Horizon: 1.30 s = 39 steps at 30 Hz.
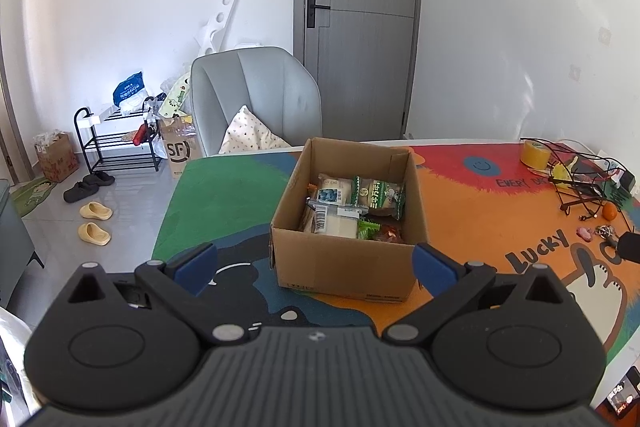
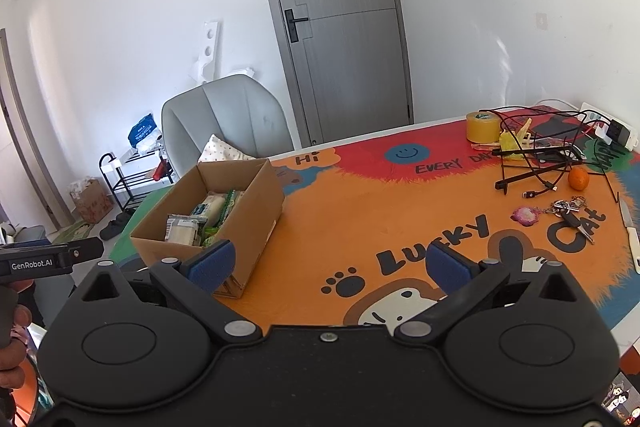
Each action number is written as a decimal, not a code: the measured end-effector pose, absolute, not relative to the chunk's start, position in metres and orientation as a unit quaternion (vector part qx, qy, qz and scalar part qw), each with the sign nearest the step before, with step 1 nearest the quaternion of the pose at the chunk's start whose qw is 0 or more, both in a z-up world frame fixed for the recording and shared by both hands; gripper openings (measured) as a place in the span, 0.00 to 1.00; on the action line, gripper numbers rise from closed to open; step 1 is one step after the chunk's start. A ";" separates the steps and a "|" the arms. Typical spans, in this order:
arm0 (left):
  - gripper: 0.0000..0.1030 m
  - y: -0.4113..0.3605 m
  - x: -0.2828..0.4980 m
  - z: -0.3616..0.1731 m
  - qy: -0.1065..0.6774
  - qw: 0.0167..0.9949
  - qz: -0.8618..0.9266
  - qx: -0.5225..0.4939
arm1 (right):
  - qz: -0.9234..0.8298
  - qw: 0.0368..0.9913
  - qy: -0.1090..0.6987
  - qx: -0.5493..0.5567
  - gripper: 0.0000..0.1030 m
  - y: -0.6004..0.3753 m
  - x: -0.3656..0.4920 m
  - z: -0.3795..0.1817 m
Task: Organize snacks
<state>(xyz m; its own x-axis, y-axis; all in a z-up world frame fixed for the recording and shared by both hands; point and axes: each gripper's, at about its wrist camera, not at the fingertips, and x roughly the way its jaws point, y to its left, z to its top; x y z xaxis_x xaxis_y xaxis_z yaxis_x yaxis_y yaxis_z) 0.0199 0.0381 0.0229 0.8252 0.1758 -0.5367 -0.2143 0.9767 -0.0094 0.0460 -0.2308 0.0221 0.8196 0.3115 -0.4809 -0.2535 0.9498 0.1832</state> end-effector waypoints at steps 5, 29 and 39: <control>1.00 0.037 0.019 0.022 0.278 0.955 0.101 -0.035 | 0.148 0.952 0.262 0.056 1.00 -0.231 0.046 0.022; 1.00 0.034 0.022 0.020 0.280 0.954 0.100 -0.035 | 0.148 0.952 0.262 0.055 1.00 -0.233 0.047 0.021; 1.00 0.033 0.023 0.019 0.282 0.954 0.099 -0.036 | 0.147 0.952 0.263 0.054 1.00 -0.232 0.046 0.020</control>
